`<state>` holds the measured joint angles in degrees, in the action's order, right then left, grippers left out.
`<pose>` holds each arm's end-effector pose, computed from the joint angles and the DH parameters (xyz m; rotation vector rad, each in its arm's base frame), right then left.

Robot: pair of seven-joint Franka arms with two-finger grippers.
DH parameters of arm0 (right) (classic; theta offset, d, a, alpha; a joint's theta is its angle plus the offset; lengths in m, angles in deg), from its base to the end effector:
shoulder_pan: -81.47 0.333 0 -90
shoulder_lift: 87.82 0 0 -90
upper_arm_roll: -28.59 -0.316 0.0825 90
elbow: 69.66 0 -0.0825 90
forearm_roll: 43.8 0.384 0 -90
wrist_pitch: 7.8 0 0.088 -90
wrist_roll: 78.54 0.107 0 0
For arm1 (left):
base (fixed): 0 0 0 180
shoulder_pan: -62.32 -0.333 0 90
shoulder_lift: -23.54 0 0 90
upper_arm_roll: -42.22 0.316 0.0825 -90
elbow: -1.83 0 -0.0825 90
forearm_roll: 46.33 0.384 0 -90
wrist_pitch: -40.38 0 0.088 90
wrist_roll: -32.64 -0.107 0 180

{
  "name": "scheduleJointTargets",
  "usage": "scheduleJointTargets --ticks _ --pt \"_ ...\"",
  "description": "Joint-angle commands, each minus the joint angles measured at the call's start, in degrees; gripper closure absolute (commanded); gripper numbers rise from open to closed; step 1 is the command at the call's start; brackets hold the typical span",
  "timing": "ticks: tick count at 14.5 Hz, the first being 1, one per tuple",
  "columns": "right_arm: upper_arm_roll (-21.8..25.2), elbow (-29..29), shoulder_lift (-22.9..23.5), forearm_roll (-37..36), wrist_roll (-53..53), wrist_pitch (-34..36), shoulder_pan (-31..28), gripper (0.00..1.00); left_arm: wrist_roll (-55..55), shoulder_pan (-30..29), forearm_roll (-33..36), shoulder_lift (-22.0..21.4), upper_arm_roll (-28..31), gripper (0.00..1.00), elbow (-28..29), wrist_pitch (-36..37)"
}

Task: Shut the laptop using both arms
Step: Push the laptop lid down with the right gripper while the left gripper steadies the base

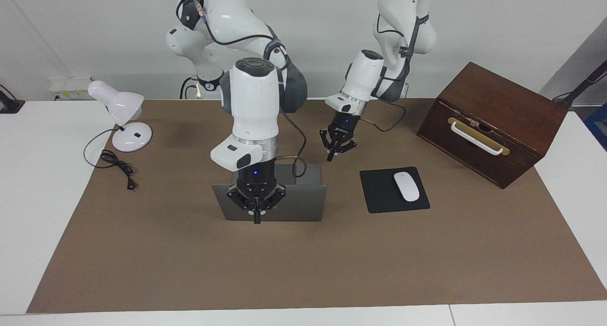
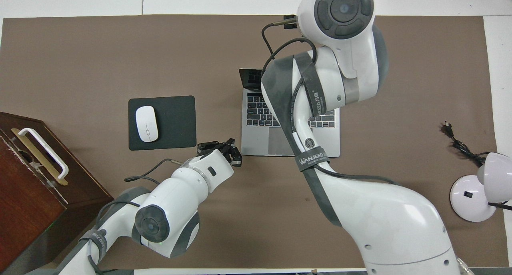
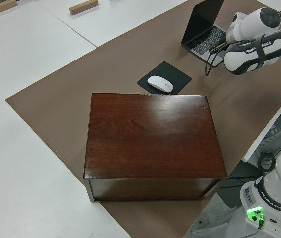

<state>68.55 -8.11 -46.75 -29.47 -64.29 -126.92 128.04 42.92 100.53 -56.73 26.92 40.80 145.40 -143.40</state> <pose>0.7106 0.2811 0.5117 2.9845 0.0263 0.6884 0.4059 -0.3139 0.3330 2.6839 -0.4423 0.7889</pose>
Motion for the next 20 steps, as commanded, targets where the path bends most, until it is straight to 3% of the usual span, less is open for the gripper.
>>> scheduleJointTargets --ticks 1,5,20 --pt "5.4 3.7 -0.2 5.6 -0.6 0.3 4.7 1.0 -1.2 2.0 0.1 4.7 0.8 1.0 0.5 -7.9" --pt "6.7 4.5 -0.6 8.9 -3.9 4.6 5.6 1.0 -1.4 1.3 6.6 8.3 0.8 1.0 -0.4 -13.5" --pt "8.5 8.6 -2.4 17.3 -8.8 12.1 7.5 1.0 -1.5 2.7 7.5 11.6 0.8 1.0 -1.4 -16.4"
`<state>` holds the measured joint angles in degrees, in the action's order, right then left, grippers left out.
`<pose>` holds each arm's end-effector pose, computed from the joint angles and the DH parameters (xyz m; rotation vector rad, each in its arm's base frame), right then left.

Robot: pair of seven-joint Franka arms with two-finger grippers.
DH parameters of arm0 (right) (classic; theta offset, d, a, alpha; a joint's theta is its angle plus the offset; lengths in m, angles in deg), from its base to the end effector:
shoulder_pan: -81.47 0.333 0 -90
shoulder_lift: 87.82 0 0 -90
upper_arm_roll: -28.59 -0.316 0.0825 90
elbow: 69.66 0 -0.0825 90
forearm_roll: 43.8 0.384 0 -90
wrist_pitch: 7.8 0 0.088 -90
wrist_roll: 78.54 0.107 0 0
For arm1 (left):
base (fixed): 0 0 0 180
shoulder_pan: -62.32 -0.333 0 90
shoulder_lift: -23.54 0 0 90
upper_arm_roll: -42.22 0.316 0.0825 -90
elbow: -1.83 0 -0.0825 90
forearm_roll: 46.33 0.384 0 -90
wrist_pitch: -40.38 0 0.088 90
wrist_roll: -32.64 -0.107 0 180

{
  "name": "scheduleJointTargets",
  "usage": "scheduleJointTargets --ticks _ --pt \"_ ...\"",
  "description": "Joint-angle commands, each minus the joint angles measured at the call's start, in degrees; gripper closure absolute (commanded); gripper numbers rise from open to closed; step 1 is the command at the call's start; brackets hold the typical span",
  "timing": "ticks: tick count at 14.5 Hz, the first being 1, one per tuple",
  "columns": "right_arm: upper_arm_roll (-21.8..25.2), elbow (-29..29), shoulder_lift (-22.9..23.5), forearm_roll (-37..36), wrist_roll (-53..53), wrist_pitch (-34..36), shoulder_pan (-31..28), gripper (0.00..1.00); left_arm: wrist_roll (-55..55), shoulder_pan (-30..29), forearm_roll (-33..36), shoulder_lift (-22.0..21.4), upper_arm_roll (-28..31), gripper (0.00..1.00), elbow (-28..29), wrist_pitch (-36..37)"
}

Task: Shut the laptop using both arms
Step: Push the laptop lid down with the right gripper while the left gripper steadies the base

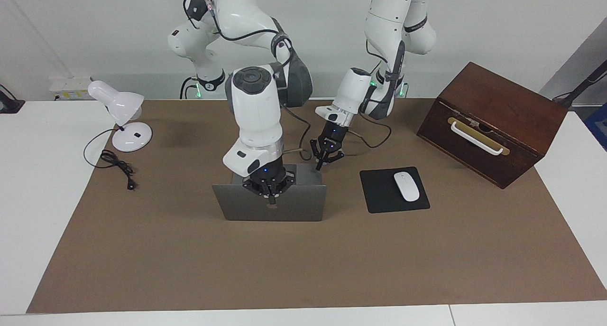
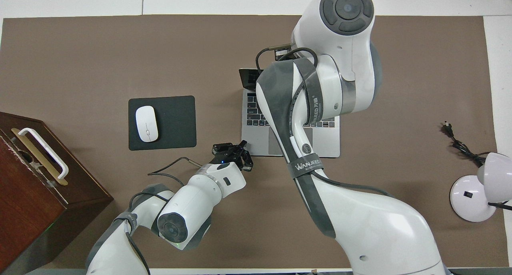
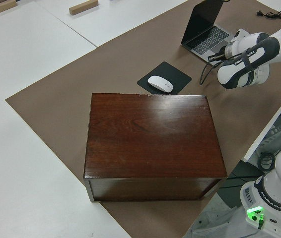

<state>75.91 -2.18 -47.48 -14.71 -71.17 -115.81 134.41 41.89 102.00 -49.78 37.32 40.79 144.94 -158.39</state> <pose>0.6805 0.2851 0.4787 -3.0880 -0.0634 -0.3056 0.3955 -0.3357 0.2784 2.5959 -0.6472 0.9212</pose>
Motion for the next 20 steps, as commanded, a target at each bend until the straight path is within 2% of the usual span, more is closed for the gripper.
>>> scheduleJointTargets --ticks 1,11,14,20 --pt "1.2 2.7 -1.8 3.3 -2.2 1.7 1.1 1.0 -0.5 1.3 0.6 1.4 0.8 1.0 -0.9 -1.5" --pt "1.5 9.8 -5.6 6.1 -3.1 9.6 1.2 1.0 -0.5 2.4 0.5 2.6 0.8 1.0 -0.6 -1.5" --pt "1.5 13.2 -7.4 6.0 -3.4 10.1 1.4 1.0 -0.4 2.3 0.5 2.6 0.8 1.0 -0.3 -1.6" --pt "1.3 16.2 -8.5 6.0 -3.5 12.5 2.4 1.0 -0.4 2.3 0.5 2.6 0.8 1.0 0.2 -1.5"
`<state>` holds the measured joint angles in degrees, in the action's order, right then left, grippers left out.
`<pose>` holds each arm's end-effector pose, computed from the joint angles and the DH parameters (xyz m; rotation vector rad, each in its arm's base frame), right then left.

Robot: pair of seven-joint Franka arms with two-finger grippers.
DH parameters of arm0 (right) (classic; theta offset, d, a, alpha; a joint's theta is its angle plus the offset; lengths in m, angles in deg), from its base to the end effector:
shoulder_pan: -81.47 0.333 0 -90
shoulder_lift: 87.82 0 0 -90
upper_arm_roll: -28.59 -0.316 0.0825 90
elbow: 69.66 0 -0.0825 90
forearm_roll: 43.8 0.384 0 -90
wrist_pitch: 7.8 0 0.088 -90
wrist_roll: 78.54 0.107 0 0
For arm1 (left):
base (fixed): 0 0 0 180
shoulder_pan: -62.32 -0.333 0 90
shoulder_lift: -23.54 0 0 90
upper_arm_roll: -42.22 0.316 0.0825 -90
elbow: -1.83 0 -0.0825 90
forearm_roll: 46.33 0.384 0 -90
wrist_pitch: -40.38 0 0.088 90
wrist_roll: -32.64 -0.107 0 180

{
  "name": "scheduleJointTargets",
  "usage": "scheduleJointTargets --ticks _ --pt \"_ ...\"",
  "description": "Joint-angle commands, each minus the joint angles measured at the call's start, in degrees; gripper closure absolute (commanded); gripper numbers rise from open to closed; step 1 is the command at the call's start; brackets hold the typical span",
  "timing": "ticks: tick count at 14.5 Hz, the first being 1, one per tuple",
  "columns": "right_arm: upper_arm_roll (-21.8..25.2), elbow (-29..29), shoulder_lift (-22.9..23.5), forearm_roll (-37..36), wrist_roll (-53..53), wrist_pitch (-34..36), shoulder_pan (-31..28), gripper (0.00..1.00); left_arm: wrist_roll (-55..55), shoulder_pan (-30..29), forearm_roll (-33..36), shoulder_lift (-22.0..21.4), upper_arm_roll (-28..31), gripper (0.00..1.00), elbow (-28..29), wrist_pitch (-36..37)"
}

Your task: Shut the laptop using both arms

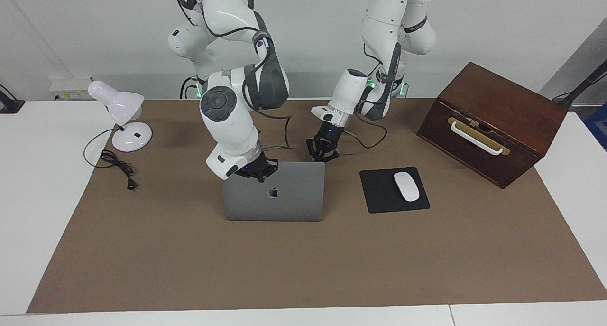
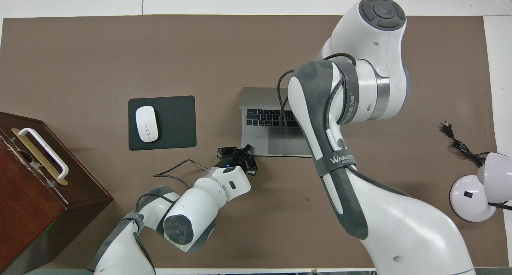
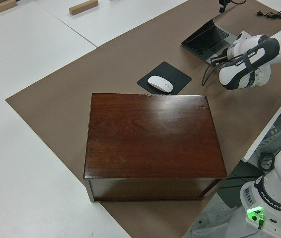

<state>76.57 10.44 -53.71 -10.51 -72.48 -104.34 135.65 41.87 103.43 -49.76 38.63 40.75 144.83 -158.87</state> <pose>0.6396 0.2376 0.4334 -3.0103 0.0517 0.1936 0.3864 -0.3454 0.2684 2.5914 -0.6821 0.8998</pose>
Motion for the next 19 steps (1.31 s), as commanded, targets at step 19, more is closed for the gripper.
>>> scheduleJointTargets --ticks 19 --pt "-1.2 12.5 -3.6 1.4 -2.3 0.5 2.9 1.0 -0.4 2.5 0.4 1.4 0.9 1.0 1.9 -1.1"
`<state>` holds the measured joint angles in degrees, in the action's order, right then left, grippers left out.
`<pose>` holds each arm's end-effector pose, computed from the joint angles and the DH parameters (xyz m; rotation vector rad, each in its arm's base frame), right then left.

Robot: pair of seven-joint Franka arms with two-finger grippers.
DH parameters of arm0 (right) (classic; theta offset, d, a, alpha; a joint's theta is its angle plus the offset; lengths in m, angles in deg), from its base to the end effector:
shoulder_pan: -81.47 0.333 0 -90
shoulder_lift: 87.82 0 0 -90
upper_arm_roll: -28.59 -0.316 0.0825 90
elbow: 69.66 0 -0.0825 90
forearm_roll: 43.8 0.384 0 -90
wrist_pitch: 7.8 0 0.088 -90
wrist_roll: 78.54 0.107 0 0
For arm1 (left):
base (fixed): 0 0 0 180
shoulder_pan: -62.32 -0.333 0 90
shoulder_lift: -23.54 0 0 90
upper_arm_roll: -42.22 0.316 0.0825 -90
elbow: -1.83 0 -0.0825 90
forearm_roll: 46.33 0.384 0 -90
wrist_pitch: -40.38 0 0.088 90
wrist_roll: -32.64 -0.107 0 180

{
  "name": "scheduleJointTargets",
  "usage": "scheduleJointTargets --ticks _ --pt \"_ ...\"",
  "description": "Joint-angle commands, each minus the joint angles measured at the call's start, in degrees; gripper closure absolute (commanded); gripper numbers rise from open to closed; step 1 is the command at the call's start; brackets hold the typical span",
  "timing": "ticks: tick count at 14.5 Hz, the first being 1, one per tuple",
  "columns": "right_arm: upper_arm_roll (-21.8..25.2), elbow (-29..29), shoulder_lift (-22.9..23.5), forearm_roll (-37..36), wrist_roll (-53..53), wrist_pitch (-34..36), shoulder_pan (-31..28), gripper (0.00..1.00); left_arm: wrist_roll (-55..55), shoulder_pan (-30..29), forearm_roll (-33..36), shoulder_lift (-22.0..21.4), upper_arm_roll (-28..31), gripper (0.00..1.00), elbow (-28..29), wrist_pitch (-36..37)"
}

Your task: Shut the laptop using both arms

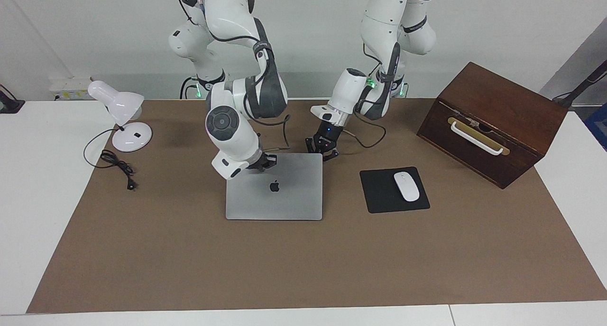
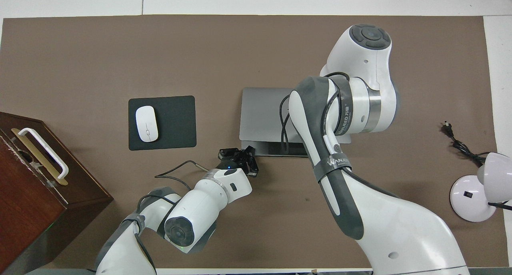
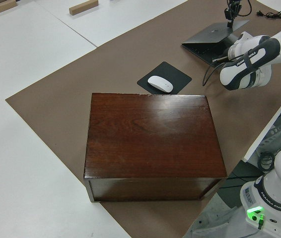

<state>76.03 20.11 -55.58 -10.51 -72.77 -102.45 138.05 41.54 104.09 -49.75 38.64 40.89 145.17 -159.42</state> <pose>0.6045 0.2304 0.3768 -2.9903 0.0818 0.4458 0.3819 -0.3476 0.2675 2.5833 -0.7011 0.9036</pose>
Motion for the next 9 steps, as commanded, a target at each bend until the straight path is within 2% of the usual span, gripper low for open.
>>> scheduleJointTargets --ticks 1,9 --pt "-0.7 3.3 -1.7 1.3 -2.0 -1.4 0.5 1.0 -0.1 2.2 0.4 1.3 0.7 1.0 1.9 -0.5" --pt "-0.9 5.2 -1.7 1.2 -2.1 -1.8 1.1 1.0 -0.1 2.4 0.4 1.2 0.7 1.0 2.6 -0.5"
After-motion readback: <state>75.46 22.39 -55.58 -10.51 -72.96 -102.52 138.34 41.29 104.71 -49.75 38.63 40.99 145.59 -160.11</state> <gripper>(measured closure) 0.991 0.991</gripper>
